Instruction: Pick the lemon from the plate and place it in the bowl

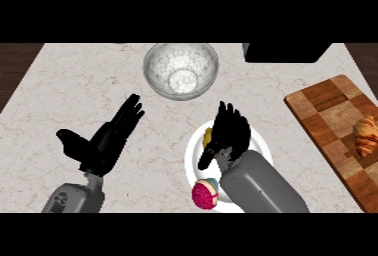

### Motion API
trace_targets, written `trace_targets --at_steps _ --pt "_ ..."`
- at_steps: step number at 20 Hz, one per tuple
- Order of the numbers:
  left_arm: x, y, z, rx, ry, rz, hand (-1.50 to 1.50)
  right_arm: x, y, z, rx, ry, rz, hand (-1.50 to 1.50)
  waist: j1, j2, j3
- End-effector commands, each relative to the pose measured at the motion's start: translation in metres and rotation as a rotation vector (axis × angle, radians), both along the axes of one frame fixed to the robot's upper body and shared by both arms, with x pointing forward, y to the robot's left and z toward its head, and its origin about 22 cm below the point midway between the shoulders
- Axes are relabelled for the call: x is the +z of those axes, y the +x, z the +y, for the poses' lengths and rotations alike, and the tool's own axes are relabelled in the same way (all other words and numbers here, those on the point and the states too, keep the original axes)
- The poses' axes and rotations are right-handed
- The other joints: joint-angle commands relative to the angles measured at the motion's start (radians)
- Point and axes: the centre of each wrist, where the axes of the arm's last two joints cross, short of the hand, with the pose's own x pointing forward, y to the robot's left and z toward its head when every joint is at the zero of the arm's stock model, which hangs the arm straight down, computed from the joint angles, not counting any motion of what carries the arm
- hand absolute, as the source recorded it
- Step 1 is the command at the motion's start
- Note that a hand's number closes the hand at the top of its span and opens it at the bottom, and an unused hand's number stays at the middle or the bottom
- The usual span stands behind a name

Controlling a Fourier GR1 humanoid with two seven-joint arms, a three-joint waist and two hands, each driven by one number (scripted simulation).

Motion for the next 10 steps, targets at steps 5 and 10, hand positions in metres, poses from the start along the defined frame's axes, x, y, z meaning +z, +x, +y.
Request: trace_targets --at_steps 5,10 --pt "0.002 -0.009 -0.004 -0.021 -0.009 -0.006 0.0 0.005 0.005 0.02 -0.147 -0.113 0.094 -1.5 0.008 -0.002 0.0" --pt "0.002 -0.006 -0.008 -0.027 0.008 -0.011 0.0 -0.009 0.011 0.024 -0.153 -0.111 0.106 -1.5 0.008 0.002 0.001"
